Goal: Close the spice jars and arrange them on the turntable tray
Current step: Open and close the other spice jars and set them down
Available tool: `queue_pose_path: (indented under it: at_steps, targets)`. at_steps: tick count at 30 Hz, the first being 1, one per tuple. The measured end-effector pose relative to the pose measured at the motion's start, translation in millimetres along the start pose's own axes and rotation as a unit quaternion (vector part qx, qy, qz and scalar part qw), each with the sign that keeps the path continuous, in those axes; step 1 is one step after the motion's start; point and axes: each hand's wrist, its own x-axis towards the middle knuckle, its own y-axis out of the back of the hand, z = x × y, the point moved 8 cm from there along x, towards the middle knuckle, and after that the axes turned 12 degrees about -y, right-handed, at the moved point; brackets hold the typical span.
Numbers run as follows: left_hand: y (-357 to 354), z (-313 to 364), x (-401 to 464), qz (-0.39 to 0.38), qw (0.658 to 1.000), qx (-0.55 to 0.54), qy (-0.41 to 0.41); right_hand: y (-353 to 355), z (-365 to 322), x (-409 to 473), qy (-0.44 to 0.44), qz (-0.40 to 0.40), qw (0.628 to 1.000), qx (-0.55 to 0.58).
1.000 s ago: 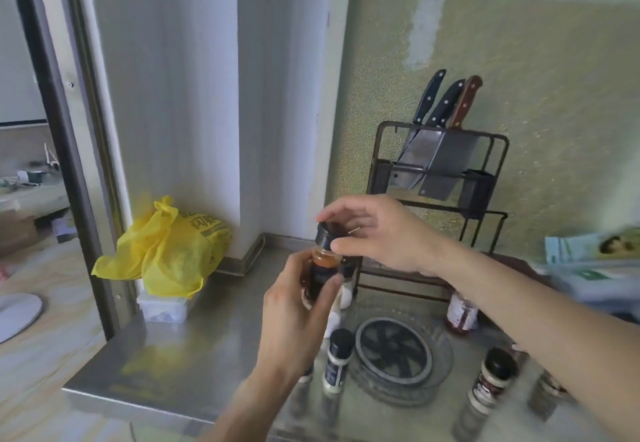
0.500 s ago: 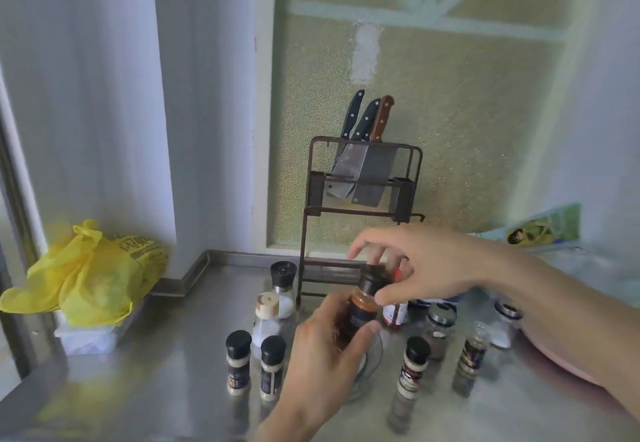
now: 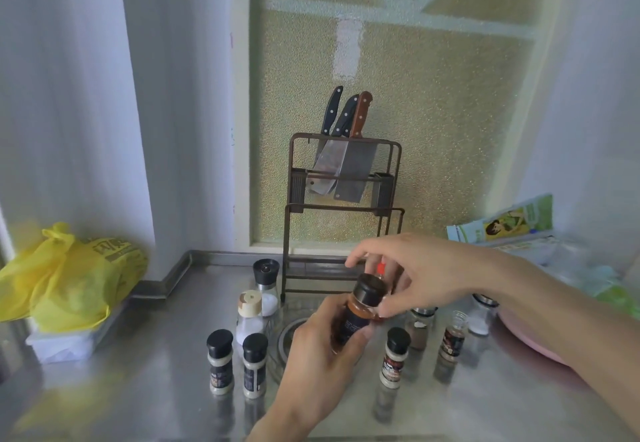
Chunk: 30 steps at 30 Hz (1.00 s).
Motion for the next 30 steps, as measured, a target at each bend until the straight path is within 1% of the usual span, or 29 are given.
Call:
queue_pose_path:
  at_steps: [1,4,6,8,11,12,15,18,20,22,24,26,28,30]
  targets:
    - [0,-2,-1,-0.001,1.000,-0.002,0.003,0,0,0,0.000,-0.003,1.000,0.002]
    - [-1,-7,-5,-0.001,1.000,0.006,0.007,-1,2,3,-0.019,0.024,0.998,-0.055]
    - [-1,-10,-7,0.001,1.000,0.009,0.015,-5,1,2,-0.018,0.005,0.999,-0.037]
    - [-2,-14,-8,-0.002,1.000,0.010,0.018,-9,-2,1,0.001,-0.016,1.000,-0.008]
    - [-4,-15,-11,-0.007,1.000,0.023,0.013,-10,-1,4,-0.023,0.030,0.997,-0.073]
    - [-5,-15,-12,-0.004,1.000,0.022,0.014,-13,-1,4,-0.024,0.037,0.996,-0.078]
    - [-8,-20,-13,0.001,1.000,0.010,0.023,-24,-1,4,-0.002,0.013,0.999,-0.035]
    - [-14,-25,-15,-0.008,1.000,0.007,0.022,-24,7,6,-0.026,0.050,0.996,-0.070]
    - [-16,-27,-15,-0.007,1.000,-0.004,0.024,-29,9,5,-0.031,0.039,0.997,-0.064]
    - [-16,-28,-15,-0.003,1.000,-0.012,0.027,-34,7,5,-0.013,0.024,0.999,-0.043]
    - [-17,-31,-16,-0.002,1.000,-0.006,0.028,-33,10,6,-0.025,0.052,0.996,-0.065]
    - [-17,-33,-17,-0.004,1.000,-0.007,0.027,-34,11,5,-0.040,0.050,0.995,-0.072]
    - [-17,-33,-17,-0.003,1.000,-0.008,0.023,-40,7,5,-0.021,0.020,0.999,-0.031]
    - [-16,-35,-18,0.001,1.000,0.001,0.018,-40,7,7,-0.016,0.029,0.999,-0.007]
